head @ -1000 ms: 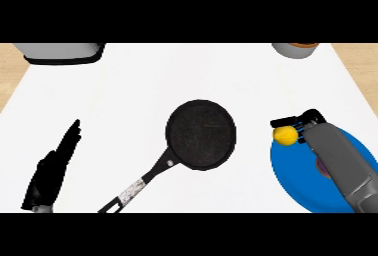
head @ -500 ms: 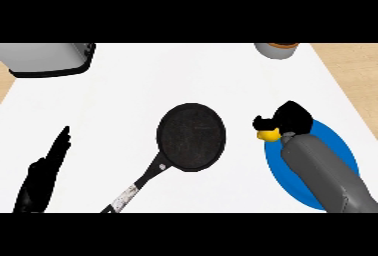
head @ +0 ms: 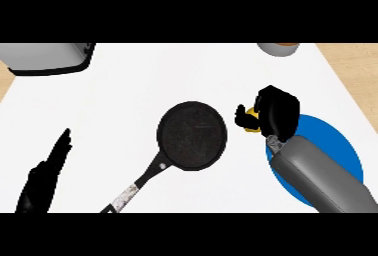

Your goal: Pick the lemon from the plate and place it in the pan

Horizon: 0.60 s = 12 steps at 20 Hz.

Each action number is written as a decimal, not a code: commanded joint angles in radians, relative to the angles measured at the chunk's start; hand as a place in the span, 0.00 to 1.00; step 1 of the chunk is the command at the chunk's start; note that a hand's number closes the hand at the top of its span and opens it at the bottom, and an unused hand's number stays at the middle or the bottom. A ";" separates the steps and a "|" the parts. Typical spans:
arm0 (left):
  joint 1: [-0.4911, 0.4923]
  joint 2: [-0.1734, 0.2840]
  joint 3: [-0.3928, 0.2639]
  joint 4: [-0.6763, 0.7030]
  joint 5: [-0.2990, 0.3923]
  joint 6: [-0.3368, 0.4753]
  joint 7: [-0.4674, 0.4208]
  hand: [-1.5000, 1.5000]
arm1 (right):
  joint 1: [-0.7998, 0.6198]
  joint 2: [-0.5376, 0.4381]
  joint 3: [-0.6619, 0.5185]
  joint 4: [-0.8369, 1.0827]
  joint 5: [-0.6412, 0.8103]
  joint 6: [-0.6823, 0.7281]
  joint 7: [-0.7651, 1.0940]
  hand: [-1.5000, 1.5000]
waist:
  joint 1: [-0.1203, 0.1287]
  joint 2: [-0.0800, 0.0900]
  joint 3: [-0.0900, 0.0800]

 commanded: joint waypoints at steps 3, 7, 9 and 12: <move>-0.037 0.001 -0.030 -0.039 -0.012 -0.019 0.025 0.50 | 0.017 0.064 -0.043 -0.264 0.137 0.069 0.289 1.00 | 0.056 0.033 0.006; -0.065 0.017 -0.003 -0.036 0.043 -0.069 0.020 0.50 | 0.051 0.186 -0.080 -0.239 0.206 0.058 0.289 1.00 | 0.091 0.046 0.007; -0.113 -0.018 -0.039 0.040 -0.028 -0.021 -0.003 0.50 | 0.022 0.224 -0.133 -0.214 0.200 0.078 0.251 1.00 | 0.094 0.051 0.006; -0.107 -0.007 -0.031 0.011 -0.012 -0.041 0.021 0.50 | -0.007 0.290 -0.229 -0.012 0.166 -0.043 0.110 1.00 | 0.115 0.057 0.007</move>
